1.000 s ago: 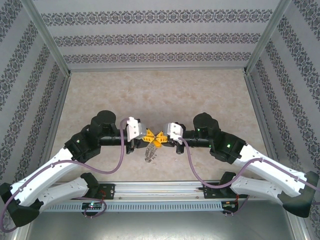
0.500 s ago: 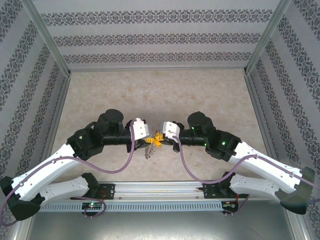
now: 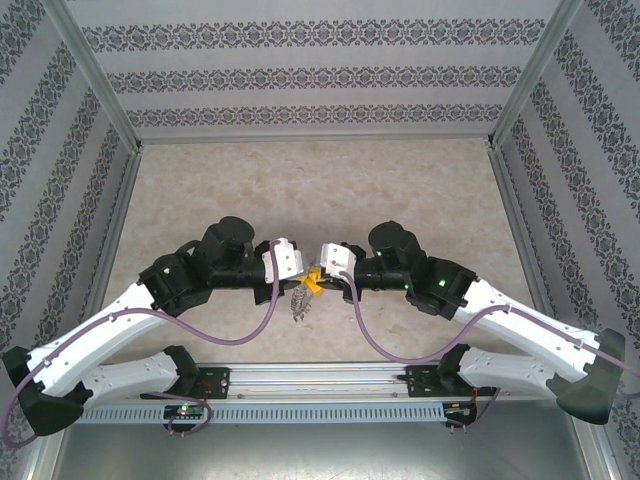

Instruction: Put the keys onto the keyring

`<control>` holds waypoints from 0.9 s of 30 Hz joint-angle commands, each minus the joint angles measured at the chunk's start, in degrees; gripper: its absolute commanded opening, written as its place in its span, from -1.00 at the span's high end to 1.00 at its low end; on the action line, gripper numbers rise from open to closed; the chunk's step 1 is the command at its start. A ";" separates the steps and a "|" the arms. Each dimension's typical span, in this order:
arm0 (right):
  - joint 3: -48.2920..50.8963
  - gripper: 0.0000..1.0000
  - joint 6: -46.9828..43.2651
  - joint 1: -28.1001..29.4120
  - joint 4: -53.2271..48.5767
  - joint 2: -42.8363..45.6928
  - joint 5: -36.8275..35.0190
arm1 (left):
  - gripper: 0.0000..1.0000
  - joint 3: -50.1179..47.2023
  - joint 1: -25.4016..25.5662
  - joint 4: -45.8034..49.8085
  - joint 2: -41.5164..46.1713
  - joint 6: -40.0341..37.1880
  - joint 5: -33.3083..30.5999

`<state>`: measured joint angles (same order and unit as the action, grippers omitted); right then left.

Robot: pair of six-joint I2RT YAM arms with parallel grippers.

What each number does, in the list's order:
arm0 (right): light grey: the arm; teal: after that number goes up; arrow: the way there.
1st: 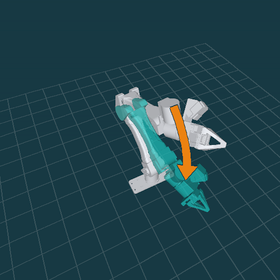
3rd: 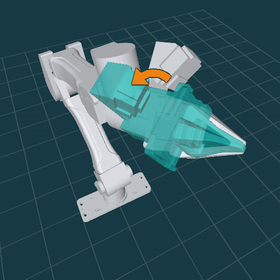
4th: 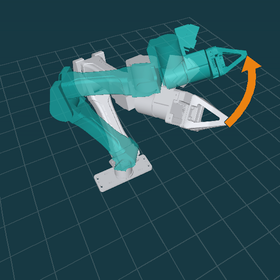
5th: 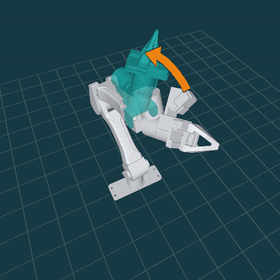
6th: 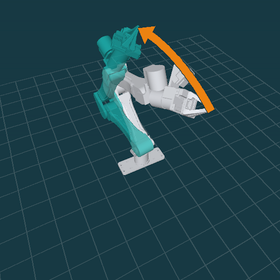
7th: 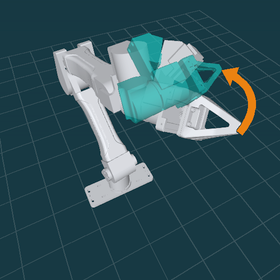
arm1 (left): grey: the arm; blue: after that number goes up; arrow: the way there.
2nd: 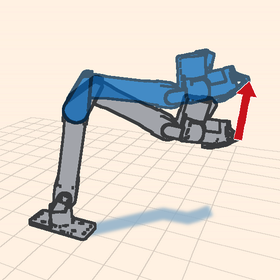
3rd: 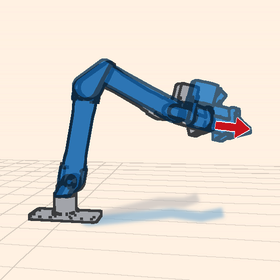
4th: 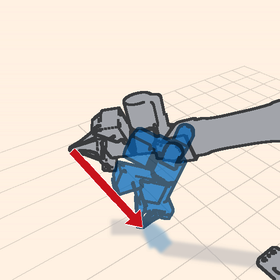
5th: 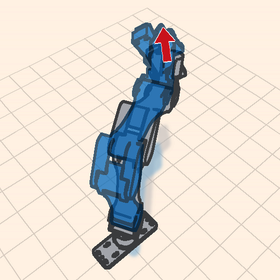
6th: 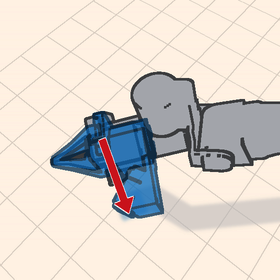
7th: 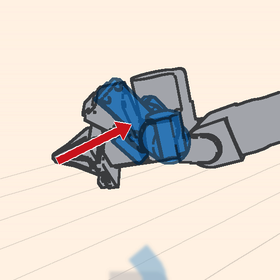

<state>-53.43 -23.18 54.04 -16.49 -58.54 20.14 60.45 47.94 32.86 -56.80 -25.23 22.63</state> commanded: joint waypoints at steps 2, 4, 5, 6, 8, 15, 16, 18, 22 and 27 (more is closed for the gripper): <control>-2.17 0.94 -1.08 1.22 2.02 0.51 1.42 | 1.00 1.69 0.70 -0.73 0.26 -0.23 1.70; -1.65 0.76 -0.46 1.24 2.47 1.01 1.18 | 1.00 1.06 0.66 -1.65 1.31 0.12 2.23; -1.02 0.66 -0.06 1.24 2.95 1.40 1.05 | 1.00 0.75 0.58 -2.06 1.89 0.32 2.60; -0.40 0.60 0.38 1.24 3.39 1.90 0.80 | 1.00 0.49 0.56 -2.44 2.45 0.60 3.04; 0.37 0.56 0.87 1.18 3.53 2.58 0.43 | 1.00 -0.01 0.49 -2.86 3.34 0.97 4.34; 1.96 0.65 1.76 1.15 4.33 4.20 2.03 | 1.00 -2.73 0.07 -7.30 5.83 3.32 7.06; 2.06 0.68 1.74 1.15 4.54 4.31 2.33 | 1.00 -3.39 0.05 -8.43 6.06 3.84 7.58; 1.93 0.74 1.63 1.18 4.54 4.17 2.70 | 1.00 -4.81 -0.13 -11.11 6.68 5.02 8.82; 1.84 0.80 1.56 1.15 4.54 3.79 3.41 | 1.00 -6.86 -0.31 -14.74 7.78 6.59 9.98; 2.04 0.76 1.56 1.15 4.60 3.70 4.20 | 1.00 -8.75 -0.62 -18.69 9.39 7.88 9.13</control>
<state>-52.01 -22.26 54.92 -13.80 -54.94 23.03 52.23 47.53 21.98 -48.97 -19.38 29.15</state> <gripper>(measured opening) 0.118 0.049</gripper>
